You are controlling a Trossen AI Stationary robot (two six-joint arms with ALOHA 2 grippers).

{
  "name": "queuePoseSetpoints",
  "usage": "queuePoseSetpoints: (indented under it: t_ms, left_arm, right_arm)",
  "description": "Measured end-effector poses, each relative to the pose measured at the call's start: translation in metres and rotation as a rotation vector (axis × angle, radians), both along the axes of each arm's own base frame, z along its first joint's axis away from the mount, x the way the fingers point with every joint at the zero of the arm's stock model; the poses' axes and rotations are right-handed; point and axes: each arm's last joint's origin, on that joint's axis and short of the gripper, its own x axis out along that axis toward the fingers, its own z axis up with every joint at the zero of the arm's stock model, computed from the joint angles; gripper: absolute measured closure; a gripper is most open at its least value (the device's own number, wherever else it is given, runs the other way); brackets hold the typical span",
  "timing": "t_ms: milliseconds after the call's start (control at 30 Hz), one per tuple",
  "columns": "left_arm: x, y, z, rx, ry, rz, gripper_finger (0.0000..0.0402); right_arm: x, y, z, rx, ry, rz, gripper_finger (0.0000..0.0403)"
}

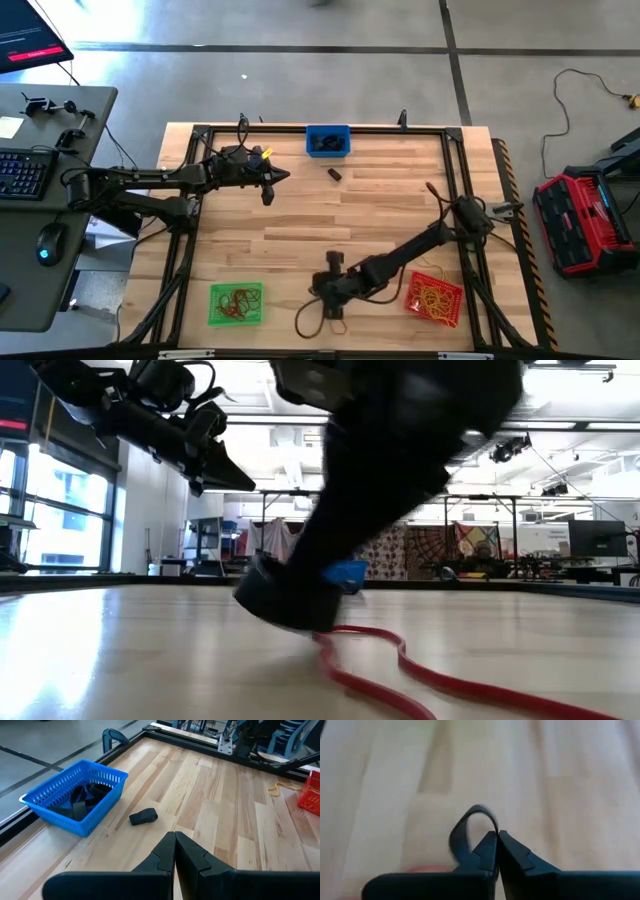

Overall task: Sort rubber bands into baskets
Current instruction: Put the black rubber band into the blue basket

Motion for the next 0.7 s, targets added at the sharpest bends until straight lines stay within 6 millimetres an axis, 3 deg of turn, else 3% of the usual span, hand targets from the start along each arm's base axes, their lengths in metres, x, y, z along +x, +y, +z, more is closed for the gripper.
queuePoseSetpoints:
  t_ms: [233,433,567,700]
  left_arm:
    - [0.000,0.000,0.000,0.012,0.002,-0.003,0.0402]
    - [0.000,0.001,0.000,0.008,0.001,0.007,0.0402]
    - [-0.002,0.007,0.001,-0.009,-0.018,0.050,0.0401]
    - [-0.004,0.015,0.004,0.001,-0.049,0.089,0.0402]
  right_arm:
    - [0.023,-0.038,0.021,0.080,0.018,-0.237,0.0401]
    - [0.042,-0.086,0.039,0.091,0.055,-0.351,0.0402]
    - [0.052,-0.133,0.055,0.060,0.088,-0.433,0.0402]
    - [0.054,-0.195,0.063,0.031,0.150,-0.496,0.0402]
